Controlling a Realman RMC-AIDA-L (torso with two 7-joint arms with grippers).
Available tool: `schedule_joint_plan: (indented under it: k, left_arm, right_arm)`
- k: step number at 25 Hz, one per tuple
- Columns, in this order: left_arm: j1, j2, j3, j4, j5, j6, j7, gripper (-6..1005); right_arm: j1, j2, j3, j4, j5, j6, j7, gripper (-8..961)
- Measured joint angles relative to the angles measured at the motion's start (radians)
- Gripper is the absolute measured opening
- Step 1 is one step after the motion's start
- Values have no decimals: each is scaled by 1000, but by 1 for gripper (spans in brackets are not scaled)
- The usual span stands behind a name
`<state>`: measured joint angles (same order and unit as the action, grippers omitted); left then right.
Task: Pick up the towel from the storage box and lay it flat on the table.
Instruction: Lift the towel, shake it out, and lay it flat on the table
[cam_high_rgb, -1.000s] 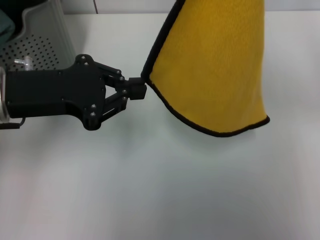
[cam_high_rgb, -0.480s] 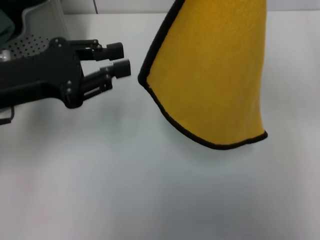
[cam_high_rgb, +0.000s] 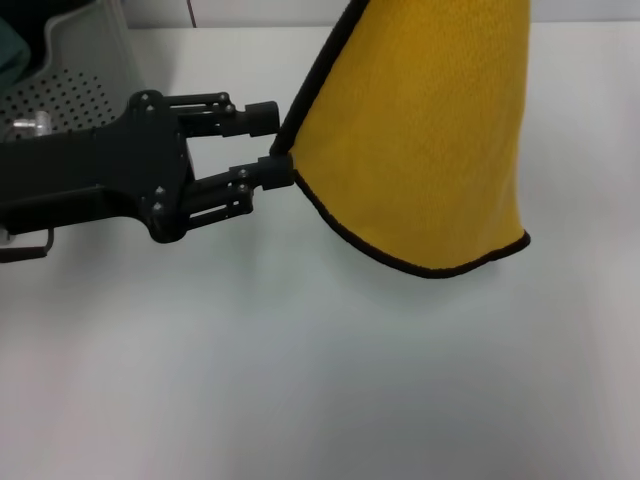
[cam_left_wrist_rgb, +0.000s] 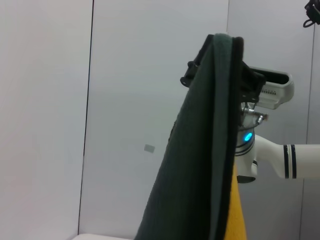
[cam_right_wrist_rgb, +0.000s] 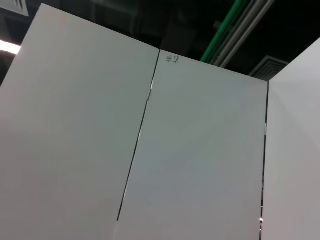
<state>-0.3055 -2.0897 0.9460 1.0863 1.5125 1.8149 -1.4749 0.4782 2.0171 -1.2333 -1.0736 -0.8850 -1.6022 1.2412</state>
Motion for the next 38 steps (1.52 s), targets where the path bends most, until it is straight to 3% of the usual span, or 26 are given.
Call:
schedule_joint_plan:
  k: [9, 19, 24, 38]
  left_arm:
    - [-69, -1, 2, -102, 9, -3, 56, 452]
    - [-74, -1, 14, -107, 24, 2, 57, 447]
    - [-75, -1, 37, -108, 31, 3, 57, 364]
    - [-87, -1, 43, -146, 36, 4, 92, 354]
  right_arm:
    - [0, 4, -3, 4, 1, -2, 0, 2]
    - [2, 4, -2, 5, 13, -19, -1, 2]
    - [6, 3, -1, 9, 19, -18, -2, 3]
    - [6, 5, 0, 15, 34, -16, -3, 3]
